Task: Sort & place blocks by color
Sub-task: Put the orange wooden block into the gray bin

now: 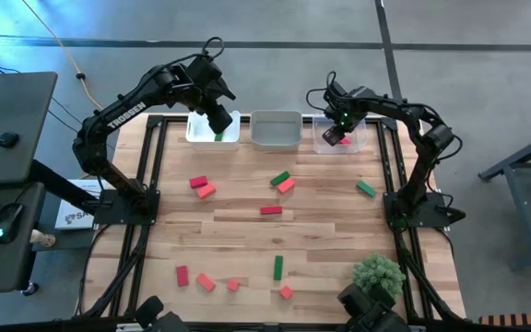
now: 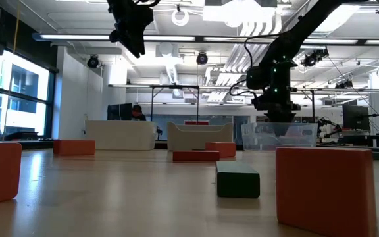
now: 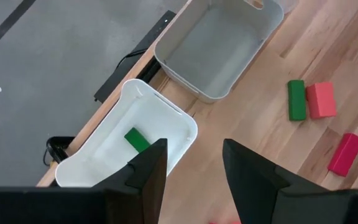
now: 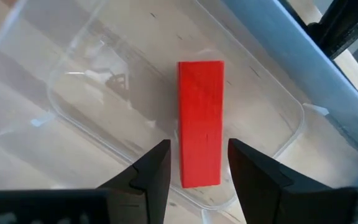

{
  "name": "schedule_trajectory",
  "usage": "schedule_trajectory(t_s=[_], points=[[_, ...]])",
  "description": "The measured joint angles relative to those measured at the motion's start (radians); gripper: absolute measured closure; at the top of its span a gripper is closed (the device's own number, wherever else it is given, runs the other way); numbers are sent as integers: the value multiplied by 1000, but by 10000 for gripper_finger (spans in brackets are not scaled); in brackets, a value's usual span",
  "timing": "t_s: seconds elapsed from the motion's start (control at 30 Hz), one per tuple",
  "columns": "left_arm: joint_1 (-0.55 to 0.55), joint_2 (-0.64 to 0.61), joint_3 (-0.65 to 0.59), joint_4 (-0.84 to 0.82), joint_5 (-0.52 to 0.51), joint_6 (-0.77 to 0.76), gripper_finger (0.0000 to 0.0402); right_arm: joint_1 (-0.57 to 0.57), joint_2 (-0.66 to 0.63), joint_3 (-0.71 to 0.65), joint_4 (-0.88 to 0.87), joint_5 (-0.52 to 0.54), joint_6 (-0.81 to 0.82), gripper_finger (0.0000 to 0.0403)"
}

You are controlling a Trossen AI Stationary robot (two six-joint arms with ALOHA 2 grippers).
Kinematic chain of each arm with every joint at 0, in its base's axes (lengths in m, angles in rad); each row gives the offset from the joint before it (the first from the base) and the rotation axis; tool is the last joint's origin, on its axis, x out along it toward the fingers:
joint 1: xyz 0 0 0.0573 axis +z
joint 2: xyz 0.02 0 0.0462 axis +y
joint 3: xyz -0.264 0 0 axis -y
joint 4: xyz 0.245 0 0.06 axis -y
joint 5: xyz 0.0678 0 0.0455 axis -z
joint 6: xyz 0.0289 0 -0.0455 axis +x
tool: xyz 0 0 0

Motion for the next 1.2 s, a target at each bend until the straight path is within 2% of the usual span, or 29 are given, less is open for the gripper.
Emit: schedule_trajectory(t_s=[0.2, 0.3, 0.6, 0.87, 1.2], points=[[3, 0, 0, -30, -47, -50, 212, 0, -76, 0, 0, -5, 2, 254], [3, 0, 0, -43, -39, -94, 196, 0, -128, 0, 1, -6, 1, 254], [-86, 0, -5, -88, -8, -215, 196, 0, -280, 0, 19, -31, 26, 254], [-207, -1, -146, -107, -21, -266, 194, 6, -369, 0, 47, -101, 64, 253], [-317, 0, -274, -108, -22, -322, 194, 73, -388, 0, 45, -108, 134, 253]])
